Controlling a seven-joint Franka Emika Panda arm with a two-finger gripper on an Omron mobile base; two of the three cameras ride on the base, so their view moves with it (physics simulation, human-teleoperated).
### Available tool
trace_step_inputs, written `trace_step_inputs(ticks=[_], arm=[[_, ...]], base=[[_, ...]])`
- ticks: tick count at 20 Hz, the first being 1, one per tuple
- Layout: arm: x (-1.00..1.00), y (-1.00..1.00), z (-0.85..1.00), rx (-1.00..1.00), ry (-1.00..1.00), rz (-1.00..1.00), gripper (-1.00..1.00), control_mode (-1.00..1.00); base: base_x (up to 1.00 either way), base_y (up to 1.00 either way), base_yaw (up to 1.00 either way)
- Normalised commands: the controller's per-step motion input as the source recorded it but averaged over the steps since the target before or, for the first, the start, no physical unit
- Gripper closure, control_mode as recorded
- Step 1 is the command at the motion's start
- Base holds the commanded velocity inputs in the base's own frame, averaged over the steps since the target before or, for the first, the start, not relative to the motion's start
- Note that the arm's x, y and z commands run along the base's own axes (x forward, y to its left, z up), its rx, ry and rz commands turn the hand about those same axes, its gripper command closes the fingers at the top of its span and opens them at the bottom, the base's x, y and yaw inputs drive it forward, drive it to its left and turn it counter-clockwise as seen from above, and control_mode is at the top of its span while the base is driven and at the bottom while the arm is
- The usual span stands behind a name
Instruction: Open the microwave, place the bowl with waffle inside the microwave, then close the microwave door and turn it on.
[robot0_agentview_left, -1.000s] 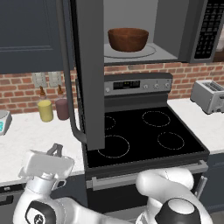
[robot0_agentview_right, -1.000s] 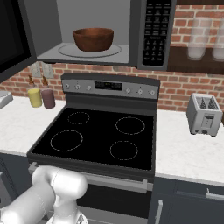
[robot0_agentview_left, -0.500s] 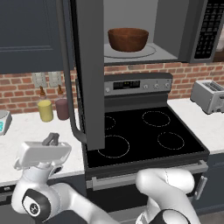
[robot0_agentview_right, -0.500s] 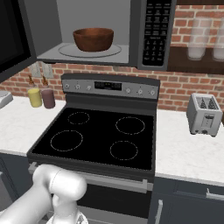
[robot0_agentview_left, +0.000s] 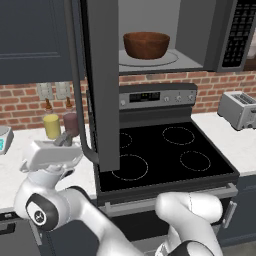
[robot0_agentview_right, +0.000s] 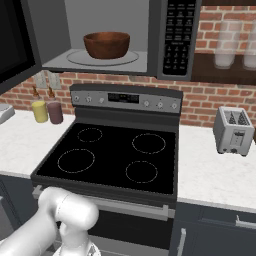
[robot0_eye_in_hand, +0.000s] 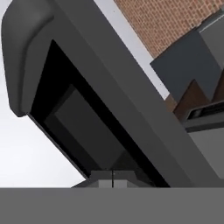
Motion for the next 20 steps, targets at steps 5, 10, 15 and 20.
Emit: trace_step_inputs(ticks=[5, 10, 15, 20], arm=[[-0.12, -0.83, 0.59, 0.19, -0.01, 0.00, 1.00, -1.00], [-0.16, -1.00, 0.61, 0.26, 0.00, 0.00, 1.00, -1.00], [-0.07, -1.00, 0.62, 0.24, 0.00, 0.00, 1.00, -1.00], [0.01, -1.00, 0.51, 0.18, -0.01, 0.00, 1.00, -1.00]], base=[[0.00, 0.00, 0.00], [0.00, 0.00, 0.00], [0.00, 0.00, 0.00], [0.00, 0.00, 0.00]])
